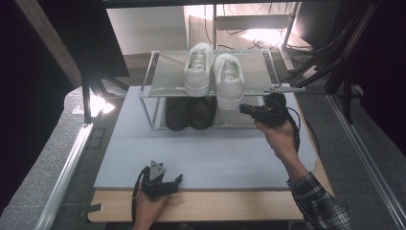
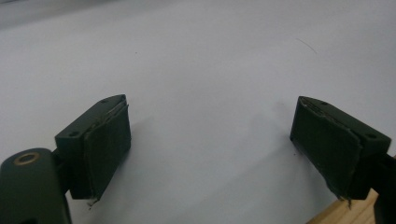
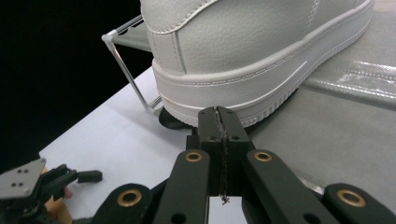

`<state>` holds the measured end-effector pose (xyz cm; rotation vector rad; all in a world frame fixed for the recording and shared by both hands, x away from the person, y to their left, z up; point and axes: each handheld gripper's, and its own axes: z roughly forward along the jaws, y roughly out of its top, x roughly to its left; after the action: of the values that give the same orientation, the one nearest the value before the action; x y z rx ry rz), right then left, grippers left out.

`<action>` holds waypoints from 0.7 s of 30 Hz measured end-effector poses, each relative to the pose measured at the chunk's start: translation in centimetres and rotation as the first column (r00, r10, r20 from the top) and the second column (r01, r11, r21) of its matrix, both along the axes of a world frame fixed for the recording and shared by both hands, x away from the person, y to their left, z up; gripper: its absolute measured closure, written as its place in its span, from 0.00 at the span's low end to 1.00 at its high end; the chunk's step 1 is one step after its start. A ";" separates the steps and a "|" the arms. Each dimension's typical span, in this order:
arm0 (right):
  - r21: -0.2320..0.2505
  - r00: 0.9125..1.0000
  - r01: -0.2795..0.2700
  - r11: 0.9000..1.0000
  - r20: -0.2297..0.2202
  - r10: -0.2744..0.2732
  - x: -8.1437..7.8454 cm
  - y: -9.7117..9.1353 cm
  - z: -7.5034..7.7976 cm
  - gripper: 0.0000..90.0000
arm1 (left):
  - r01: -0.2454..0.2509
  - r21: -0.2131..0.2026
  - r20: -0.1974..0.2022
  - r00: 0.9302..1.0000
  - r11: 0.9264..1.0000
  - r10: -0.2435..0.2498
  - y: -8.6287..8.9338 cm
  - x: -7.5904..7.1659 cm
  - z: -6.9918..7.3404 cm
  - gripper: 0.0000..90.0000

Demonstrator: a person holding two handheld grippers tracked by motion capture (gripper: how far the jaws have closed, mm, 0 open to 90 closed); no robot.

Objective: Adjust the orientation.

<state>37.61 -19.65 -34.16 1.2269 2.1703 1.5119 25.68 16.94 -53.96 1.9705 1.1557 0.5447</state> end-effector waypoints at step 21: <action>-0.008 0.999 0.039 0.999 0.008 -0.039 2.1 2.5 -0.5 1.00 | 0.000 -0.003 0.001 1.000 1.000 0.000 0.0 0.0 0.0 0.13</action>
<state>39.70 -17.17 -34.61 1.2506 2.1332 1.4886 25.68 16.93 -53.96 1.9679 1.1560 0.5438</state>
